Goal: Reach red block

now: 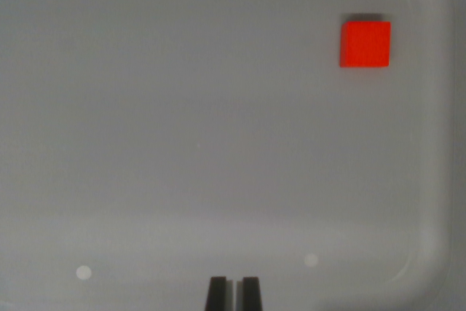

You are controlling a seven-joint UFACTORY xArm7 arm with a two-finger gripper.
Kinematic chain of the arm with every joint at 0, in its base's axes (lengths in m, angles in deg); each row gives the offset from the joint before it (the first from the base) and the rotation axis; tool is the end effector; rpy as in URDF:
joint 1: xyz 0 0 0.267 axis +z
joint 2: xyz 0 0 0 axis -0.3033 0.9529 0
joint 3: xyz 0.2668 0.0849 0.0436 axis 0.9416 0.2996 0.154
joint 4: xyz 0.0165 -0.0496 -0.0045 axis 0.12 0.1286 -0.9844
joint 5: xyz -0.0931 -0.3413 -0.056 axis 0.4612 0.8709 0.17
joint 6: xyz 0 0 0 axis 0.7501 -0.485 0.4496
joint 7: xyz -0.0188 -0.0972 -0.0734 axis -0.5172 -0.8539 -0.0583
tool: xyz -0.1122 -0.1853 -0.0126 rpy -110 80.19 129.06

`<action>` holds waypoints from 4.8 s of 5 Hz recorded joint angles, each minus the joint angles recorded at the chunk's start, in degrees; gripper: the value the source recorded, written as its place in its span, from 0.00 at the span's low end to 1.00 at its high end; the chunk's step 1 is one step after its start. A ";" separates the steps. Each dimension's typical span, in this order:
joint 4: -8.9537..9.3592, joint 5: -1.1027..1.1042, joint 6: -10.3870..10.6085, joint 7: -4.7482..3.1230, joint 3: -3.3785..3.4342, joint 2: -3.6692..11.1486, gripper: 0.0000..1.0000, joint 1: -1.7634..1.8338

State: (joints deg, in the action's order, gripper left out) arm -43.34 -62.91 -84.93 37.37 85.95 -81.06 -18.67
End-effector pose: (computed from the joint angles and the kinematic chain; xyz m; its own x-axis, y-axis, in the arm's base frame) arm 0.4540 -0.0152 0.2908 0.9958 -0.0278 -0.0871 -0.0237 -0.9986 0.0468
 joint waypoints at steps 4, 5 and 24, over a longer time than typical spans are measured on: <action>0.00 0.01 0.20 -0.04 -0.03 0.19 0.00 -0.04; 0.02 0.06 0.86 -0.17 -0.15 0.82 0.00 -0.17; 0.43 1.39 19.73 -3.84 -3.46 18.62 0.00 -3.89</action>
State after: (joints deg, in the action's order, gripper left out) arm -42.91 -61.51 -65.20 33.52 82.49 -62.44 -22.56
